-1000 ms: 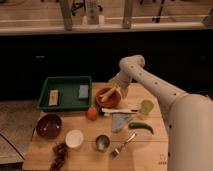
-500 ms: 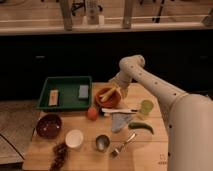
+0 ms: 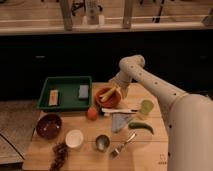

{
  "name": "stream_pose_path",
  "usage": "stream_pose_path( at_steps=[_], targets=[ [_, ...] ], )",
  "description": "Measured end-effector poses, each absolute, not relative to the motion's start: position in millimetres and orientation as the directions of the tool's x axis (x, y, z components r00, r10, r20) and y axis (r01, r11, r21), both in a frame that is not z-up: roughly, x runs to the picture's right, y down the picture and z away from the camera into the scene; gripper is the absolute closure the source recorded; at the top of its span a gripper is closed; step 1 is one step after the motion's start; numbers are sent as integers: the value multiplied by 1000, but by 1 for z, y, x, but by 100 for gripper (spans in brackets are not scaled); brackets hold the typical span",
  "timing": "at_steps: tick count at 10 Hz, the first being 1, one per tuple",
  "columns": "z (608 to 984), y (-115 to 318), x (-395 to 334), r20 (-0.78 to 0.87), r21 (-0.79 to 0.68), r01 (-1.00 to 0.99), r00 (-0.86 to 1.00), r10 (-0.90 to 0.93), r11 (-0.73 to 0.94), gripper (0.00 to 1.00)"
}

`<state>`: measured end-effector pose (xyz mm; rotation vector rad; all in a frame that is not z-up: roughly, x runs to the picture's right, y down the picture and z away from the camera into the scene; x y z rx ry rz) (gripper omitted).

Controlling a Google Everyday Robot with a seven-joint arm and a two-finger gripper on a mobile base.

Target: Place banana in red bowl

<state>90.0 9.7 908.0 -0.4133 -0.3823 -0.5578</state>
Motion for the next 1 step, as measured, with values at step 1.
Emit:
stream_pose_path(
  at_steps=[1],
  targets=[
    [908,10,90,453,-270,576,783,-426,771,20]
  ],
)
